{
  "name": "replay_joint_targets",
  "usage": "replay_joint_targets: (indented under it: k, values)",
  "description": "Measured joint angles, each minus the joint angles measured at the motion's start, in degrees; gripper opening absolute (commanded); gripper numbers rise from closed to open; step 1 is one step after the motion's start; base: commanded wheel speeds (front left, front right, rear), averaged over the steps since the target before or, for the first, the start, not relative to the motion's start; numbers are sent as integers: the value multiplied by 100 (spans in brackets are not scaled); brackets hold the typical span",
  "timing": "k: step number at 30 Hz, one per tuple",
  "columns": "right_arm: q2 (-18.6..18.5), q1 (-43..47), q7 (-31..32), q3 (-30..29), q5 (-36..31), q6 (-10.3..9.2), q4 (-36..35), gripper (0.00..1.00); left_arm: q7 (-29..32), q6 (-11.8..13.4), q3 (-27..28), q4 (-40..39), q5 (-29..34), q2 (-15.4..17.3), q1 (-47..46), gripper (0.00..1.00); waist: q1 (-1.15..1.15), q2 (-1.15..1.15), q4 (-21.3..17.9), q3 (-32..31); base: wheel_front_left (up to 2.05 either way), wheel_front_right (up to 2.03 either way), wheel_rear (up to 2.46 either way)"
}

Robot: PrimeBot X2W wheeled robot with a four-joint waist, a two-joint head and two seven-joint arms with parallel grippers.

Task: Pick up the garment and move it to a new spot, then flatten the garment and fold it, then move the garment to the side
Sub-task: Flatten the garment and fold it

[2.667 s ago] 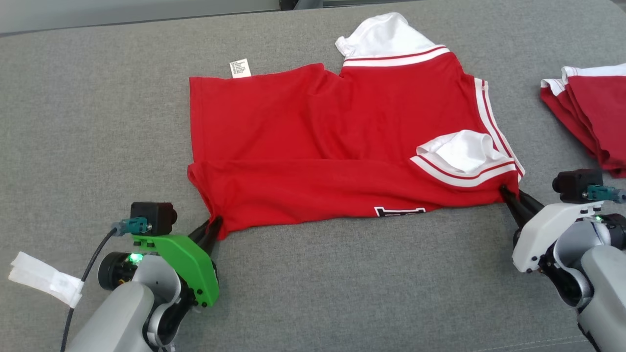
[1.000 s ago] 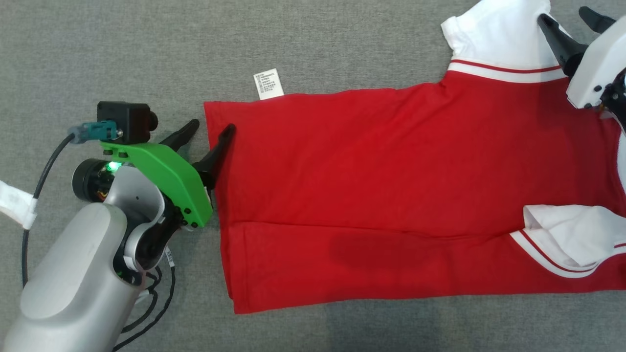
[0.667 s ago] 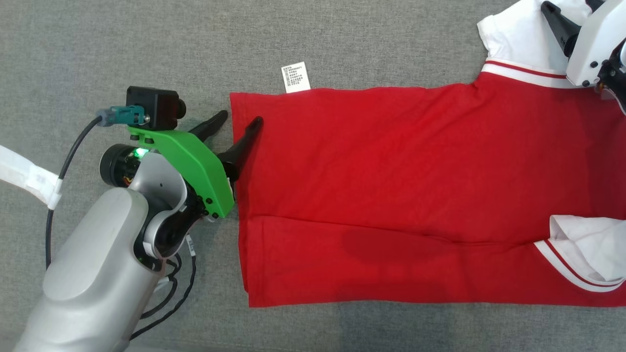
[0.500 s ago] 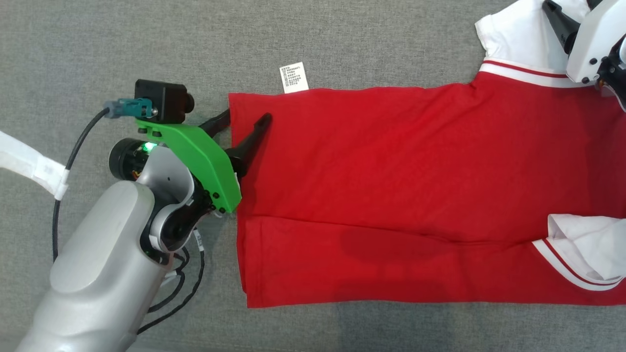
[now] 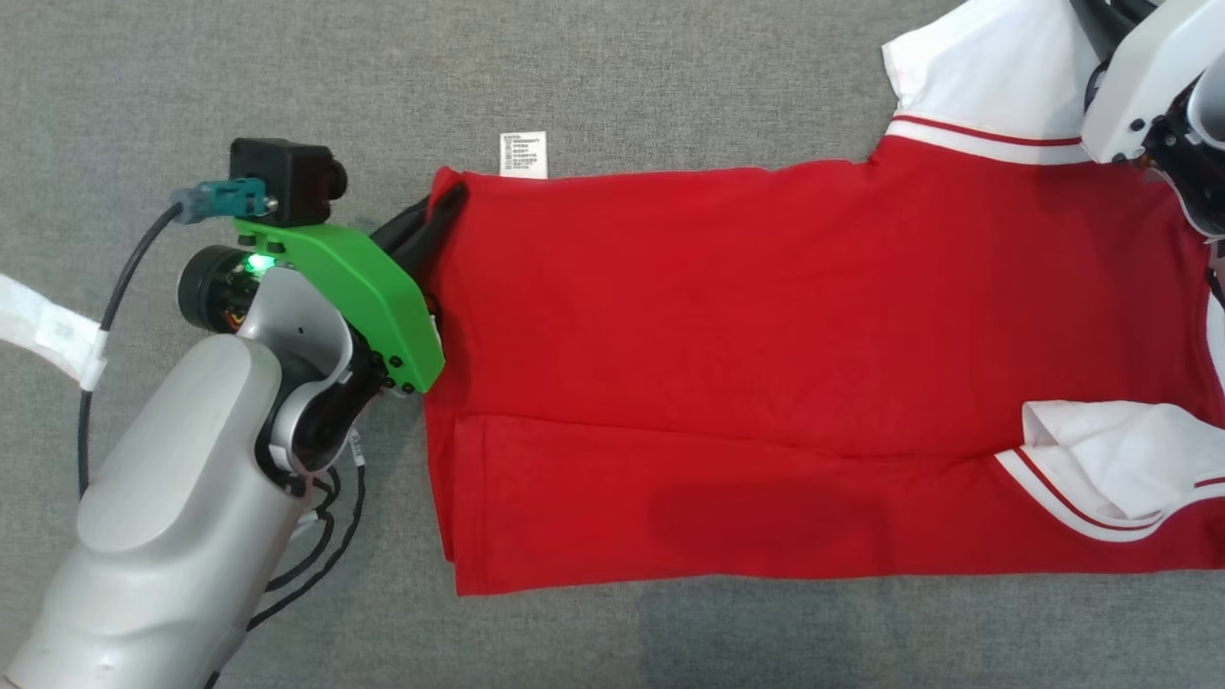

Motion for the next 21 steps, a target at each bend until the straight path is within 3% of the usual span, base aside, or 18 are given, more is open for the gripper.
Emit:
replay_joint_targets:
  k: [6, 11, 16, 21]
  values:
    - [-267, 152, -398, 93, 345, 0, -157, 0, -234, 5, 160, 62, 7, 155, 74, 0, 0, 0, -138, -249, 0, 0, 0]
    - [-460, 427, -686, 322, 665, 0, -825, 0, -397, -59, 172, -197, 9, 265, 224, 0, 0, 0, -316, -360, 0, 0, 0]
    - [-776, 1579, -1223, 222, 1027, -1, -2083, 0, -723, 27, 103, -1012, 215, 517, 961, 0, 0, 0, -502, -523, 0, 0, 0]
    - [-738, 3166, -1371, -78, 1089, -1, -2958, 0, -929, 282, 167, -1857, 149, 922, 2110, 0, -1, 0, -709, -727, 0, 0, 0]
